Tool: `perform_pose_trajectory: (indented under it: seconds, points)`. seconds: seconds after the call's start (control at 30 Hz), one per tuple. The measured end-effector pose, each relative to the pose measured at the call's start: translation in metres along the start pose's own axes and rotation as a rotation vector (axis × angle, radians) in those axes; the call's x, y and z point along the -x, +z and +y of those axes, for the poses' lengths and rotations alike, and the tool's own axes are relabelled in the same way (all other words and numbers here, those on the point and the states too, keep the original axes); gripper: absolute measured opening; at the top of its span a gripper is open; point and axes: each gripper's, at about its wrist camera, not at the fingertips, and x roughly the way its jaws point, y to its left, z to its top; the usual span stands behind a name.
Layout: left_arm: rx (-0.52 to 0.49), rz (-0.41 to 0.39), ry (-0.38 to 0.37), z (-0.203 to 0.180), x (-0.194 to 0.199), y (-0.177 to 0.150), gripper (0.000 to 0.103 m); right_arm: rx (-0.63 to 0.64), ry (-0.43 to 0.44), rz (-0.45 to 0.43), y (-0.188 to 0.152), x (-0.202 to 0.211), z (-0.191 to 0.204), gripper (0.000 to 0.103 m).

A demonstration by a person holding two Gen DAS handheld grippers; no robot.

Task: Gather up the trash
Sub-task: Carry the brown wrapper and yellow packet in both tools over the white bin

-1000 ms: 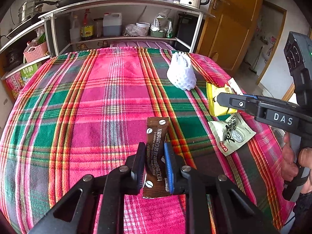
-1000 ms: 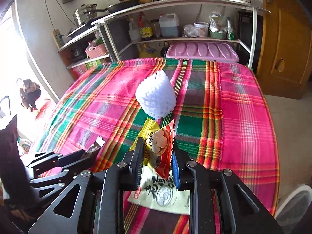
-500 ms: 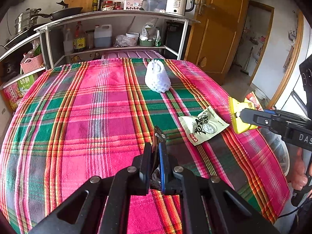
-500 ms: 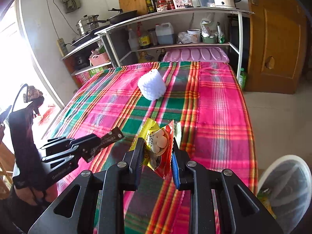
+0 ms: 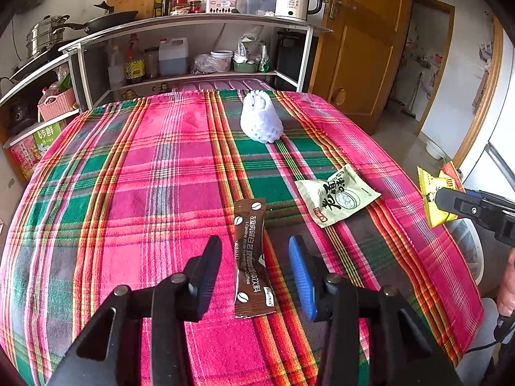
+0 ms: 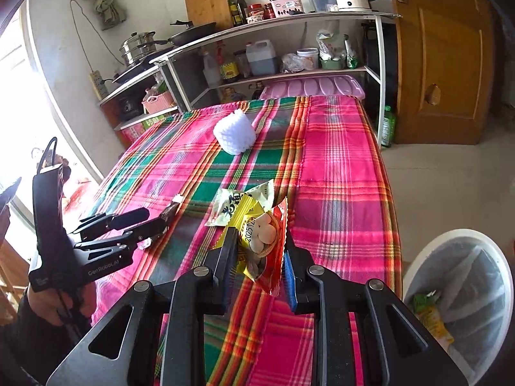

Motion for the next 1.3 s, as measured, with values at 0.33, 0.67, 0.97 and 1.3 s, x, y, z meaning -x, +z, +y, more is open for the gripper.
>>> perform_pose_trajectory:
  seconds: [0.33, 0.67, 0.97, 1.3]
  points:
    - [-0.024, 0.066, 0.042, -0.006, -0.016, -0.001, 0.02, -0.016, 0.002, -0.009, -0.003, 0.005, -0.006, 0.026]
    - [-0.043, 0.016, 0.01, -0.019, 0.006, -0.004, 0.007, -0.029, 0.007, -0.03, -0.011, 0.022, -0.007, 0.026]
    - [-0.055, -0.046, -0.059, -0.044, 0.035, -0.004, 0.006, -0.051, -0.004, -0.062, -0.02, 0.045, -0.016, 0.026]
    - [-0.108, -0.088, -0.151, -0.094, 0.053, 0.001, 0.006, -0.093, -0.039, -0.099, -0.038, 0.074, -0.035, 0.026]
